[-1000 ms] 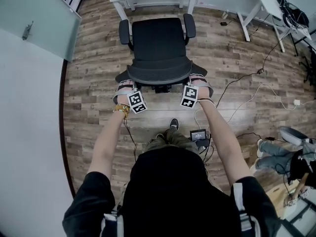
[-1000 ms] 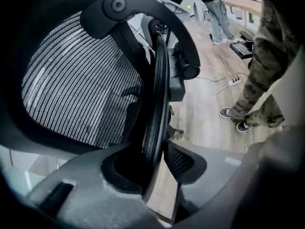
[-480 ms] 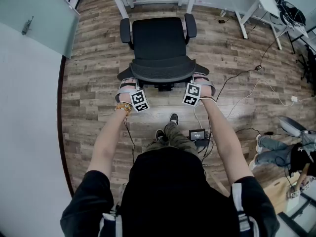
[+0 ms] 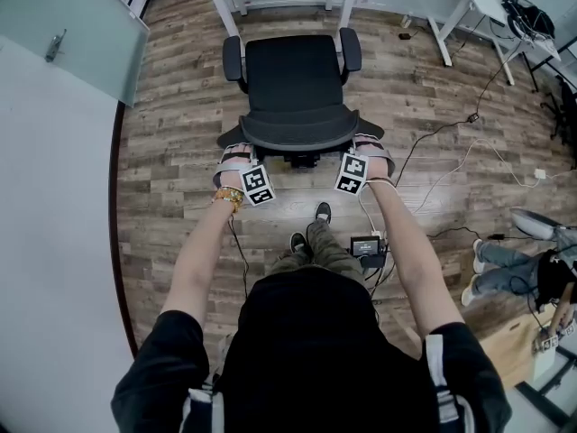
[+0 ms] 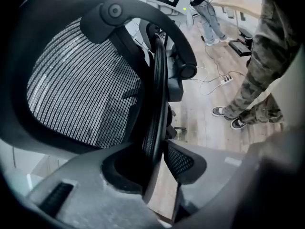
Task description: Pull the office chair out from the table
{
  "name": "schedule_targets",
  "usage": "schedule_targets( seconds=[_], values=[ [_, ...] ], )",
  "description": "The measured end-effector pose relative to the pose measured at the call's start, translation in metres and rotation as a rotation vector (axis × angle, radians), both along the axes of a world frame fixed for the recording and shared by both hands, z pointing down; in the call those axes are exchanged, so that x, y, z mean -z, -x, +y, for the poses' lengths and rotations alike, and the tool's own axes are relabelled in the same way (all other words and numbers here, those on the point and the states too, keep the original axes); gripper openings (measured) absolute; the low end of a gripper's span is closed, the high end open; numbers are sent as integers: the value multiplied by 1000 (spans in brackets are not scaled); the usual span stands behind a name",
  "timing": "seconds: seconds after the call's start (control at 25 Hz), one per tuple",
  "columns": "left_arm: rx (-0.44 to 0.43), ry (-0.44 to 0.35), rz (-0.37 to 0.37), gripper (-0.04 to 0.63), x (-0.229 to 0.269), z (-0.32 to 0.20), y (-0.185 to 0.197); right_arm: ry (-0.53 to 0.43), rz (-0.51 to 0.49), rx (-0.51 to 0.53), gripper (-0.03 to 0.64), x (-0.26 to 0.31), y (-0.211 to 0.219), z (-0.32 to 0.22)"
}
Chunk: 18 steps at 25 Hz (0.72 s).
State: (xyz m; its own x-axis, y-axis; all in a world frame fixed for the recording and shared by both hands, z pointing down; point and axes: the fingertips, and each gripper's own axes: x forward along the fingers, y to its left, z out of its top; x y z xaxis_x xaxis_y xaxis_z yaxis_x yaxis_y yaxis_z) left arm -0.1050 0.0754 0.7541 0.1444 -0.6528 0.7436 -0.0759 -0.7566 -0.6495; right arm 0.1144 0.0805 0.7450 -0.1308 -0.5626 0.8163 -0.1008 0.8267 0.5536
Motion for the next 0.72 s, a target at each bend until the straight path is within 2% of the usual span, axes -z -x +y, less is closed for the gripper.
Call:
schedule_targets(
  seconds=[0.48, 0.72],
  values=[
    [0, -10, 8, 155, 2, 34, 20, 1, 1, -3, 121, 2, 21, 36],
    [-11, -51, 20, 161, 5, 51, 25, -2, -3, -21, 123, 2, 26, 53]
  ],
)
